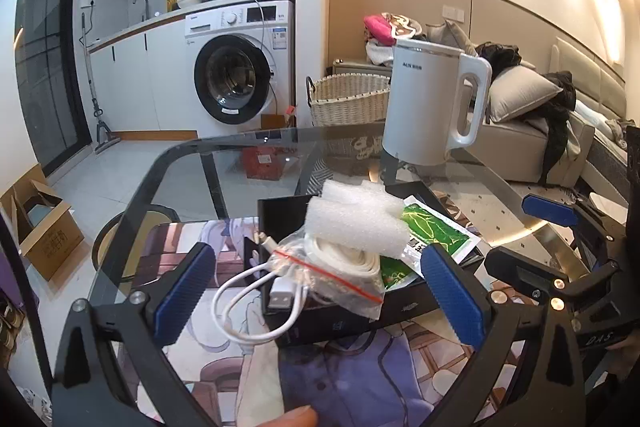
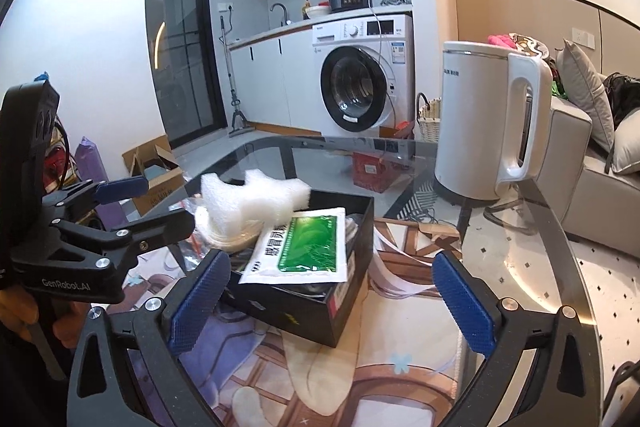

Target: Organize soft objects

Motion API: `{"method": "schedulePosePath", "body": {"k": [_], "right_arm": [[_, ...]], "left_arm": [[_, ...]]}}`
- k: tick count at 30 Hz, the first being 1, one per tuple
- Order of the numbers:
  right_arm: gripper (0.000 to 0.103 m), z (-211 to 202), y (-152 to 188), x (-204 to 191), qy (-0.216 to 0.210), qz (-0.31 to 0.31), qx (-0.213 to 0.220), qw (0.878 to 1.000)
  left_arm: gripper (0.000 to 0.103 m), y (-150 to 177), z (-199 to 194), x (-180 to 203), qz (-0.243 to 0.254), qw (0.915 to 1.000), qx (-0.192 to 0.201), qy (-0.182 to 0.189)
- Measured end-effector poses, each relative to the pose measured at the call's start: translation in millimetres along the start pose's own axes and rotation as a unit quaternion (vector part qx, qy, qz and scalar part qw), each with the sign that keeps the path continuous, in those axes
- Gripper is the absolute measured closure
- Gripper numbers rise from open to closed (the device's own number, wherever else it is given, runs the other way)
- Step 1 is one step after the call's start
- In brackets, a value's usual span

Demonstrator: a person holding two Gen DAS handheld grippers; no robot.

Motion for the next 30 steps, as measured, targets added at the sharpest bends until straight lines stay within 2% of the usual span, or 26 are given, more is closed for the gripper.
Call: {"method": "schedulePosePath", "body": {"k": [8,15,30], "right_arm": [[0.0,-7,9,-13,-0.011,-0.018,0.004,1.0],[0.0,-10,16,-21,-0.021,-0.024,0.011,0.999],[0.0,-14,32,-29,-0.01,-0.046,0.029,0.998]], "left_arm": [[0.0,19,-14,-17,-0.012,0.9998,0.01,-0.016],[0.0,34,-20,-11,-0.009,0.9996,0.023,-0.016],[0.0,43,-14,-12,-0.024,0.9985,0.04,-0.031]]}}
Point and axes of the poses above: each gripper's, at about its wrist camera, not at the fingertips, and z roughly the way its jaws point, x to its right, y to its underside, the point moved 2 cm from there along z, roughly the way its jaws point, and after that the axes turned 11 degrees about -y, right-handed, at the moved point
